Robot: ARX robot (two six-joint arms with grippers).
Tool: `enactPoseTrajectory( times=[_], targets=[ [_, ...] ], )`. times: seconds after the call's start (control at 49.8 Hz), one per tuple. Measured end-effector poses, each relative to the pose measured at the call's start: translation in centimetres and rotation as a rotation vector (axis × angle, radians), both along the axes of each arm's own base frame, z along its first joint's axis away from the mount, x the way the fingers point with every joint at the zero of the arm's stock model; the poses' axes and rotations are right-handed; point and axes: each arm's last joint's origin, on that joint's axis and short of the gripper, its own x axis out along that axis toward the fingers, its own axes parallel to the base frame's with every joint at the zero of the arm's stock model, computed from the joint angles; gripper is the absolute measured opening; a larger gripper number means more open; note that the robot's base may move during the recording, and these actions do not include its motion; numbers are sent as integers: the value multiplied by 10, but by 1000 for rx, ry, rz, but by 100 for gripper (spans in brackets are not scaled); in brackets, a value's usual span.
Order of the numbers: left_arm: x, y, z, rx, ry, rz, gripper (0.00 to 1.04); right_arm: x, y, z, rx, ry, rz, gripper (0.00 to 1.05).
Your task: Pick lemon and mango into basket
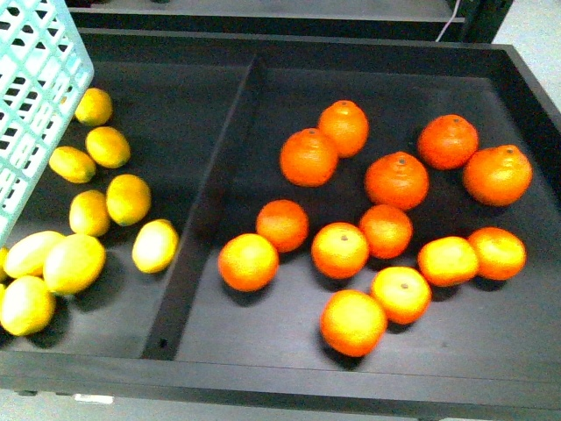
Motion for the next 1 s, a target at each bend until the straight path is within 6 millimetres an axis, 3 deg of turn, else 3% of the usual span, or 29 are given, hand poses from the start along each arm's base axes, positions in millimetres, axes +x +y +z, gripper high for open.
enactPoseTrajectory(
  times=[1.004],
  targets=[
    [0,0,0,0,-1,0,28,0,0,0,0,-1,0,96]
  ],
)
